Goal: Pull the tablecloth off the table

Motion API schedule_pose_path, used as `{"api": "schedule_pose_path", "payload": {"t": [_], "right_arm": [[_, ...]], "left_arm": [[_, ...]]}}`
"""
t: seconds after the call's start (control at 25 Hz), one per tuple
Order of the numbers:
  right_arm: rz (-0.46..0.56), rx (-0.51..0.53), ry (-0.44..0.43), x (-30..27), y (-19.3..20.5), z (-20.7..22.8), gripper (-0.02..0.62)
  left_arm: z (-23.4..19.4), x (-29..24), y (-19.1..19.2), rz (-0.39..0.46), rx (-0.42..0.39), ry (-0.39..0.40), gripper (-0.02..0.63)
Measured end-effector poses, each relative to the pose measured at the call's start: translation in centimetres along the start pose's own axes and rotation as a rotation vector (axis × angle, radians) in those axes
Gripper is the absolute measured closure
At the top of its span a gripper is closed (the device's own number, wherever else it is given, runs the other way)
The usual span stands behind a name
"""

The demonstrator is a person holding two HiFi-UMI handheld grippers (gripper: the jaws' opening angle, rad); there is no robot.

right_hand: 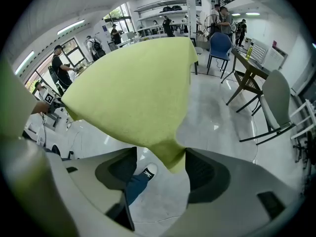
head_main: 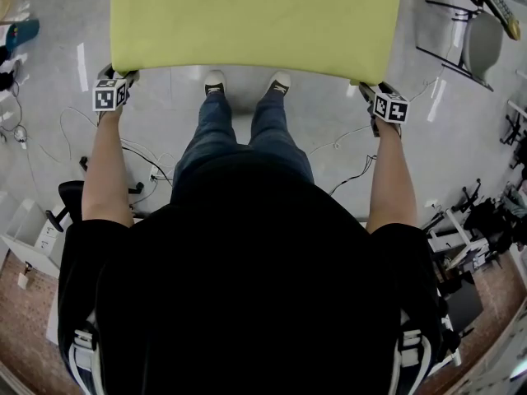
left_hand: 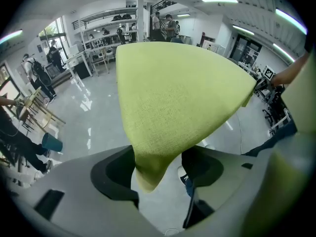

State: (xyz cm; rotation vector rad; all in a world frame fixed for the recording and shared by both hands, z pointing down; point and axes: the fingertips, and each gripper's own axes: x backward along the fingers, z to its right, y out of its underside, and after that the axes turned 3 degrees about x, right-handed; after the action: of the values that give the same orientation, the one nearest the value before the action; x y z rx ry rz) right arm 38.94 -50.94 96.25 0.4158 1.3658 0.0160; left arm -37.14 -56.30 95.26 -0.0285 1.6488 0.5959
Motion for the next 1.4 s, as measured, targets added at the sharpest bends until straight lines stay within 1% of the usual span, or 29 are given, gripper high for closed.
{"api": "schedule_pose_path", "payload": {"t": [0.12, 0.2, 0.4, 0.52, 0.64, 0.76, 0.8, 0.88, 1.04, 1.24, 1.4], "right_arm": [[0.022, -0.010, 0.005, -0.2, -0.6, 0.5, 0.295], [0.032, -0.011, -0.009, -0.4, -1.3, 0.2, 0.295], [-0.002, 0.019, -0.043, -1.7, -0.6, 0.0, 0.305], [-0.014, 0.039, -0.044, -2.1, -0.7, -0.4, 0.387], [-0.023, 0.034, -0.056, -2.0, -0.4, -0.6, 0.439], [-0.035, 0.028, -0.051, -2.1, 0.1, -0.5, 0.538], [-0.037, 0.027, -0.042, -1.9, 0.2, -0.4, 0.559], [-0.039, 0.023, -0.027, -1.4, 0.2, -0.2, 0.568], [-0.042, -0.001, -0.026, -1.1, 1.0, -0.2, 0.568], [-0.045, 0.006, -0.019, -0.1, 1.6, -1.2, 0.569], [-0.036, 0.002, -0.027, 1.6, 2.4, -1.3, 0.569]], "left_arm": [[0.2, -0.5, -0.6, 0.011, 0.005, 0.001, 0.345], [0.5, -0.7, -0.7, 0.008, 0.001, 0.010, 0.384], [1.4, -0.7, -0.4, -0.003, 0.004, 0.023, 0.464], [1.4, -0.7, -0.3, -0.014, -0.002, 0.021, 0.510], [1.4, -0.2, 0.0, -0.018, -0.012, 0.018, 0.548], [1.4, 0.2, 0.3, -0.023, -0.023, 0.018, 0.565], [1.5, 0.2, 0.4, -0.026, -0.027, 0.017, 0.569], [1.6, 0.2, 0.6, -0.036, -0.040, 0.013, 0.572], [1.3, 0.6, 1.4, -0.061, -0.069, 0.003, 0.575], [0.8, 1.8, 2.5, -0.081, -0.085, 0.003, 0.575], [1.6, 3.7, 2.9, -0.088, -0.098, -0.023, 0.575]]}}
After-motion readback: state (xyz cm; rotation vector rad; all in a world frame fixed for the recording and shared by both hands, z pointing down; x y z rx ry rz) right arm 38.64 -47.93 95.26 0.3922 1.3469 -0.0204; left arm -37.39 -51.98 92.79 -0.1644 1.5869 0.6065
